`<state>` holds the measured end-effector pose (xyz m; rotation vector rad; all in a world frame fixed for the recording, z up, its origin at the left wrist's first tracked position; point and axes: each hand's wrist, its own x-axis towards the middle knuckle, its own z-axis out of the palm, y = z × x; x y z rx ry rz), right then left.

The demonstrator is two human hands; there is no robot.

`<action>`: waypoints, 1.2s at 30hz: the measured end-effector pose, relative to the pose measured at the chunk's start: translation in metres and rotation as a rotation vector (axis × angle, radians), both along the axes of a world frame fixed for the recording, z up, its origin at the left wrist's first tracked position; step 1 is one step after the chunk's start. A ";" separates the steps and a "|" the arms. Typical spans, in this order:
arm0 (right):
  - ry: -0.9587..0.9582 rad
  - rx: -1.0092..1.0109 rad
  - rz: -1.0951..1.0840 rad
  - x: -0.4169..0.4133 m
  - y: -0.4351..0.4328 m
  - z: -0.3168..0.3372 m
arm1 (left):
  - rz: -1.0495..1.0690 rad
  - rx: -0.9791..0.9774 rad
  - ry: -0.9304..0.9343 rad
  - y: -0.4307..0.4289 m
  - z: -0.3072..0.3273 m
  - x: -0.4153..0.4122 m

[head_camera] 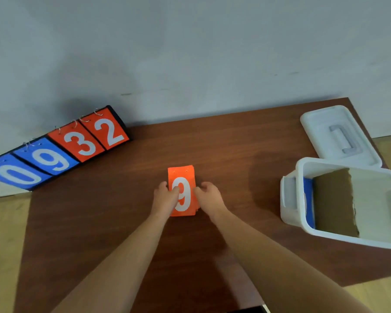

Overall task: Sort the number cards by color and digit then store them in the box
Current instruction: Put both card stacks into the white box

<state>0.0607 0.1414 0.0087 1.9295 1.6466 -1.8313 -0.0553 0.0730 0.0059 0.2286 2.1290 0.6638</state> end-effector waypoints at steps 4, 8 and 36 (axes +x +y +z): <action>-0.029 -0.031 -0.008 -0.016 -0.004 -0.012 | -0.055 -0.006 0.003 -0.005 -0.004 0.001; -0.077 -0.023 0.054 -0.021 -0.007 -0.011 | -0.038 0.024 -0.048 -0.010 -0.009 0.002; 0.364 0.201 -0.279 0.224 0.126 0.149 | -0.128 0.583 -0.073 0.145 0.156 0.207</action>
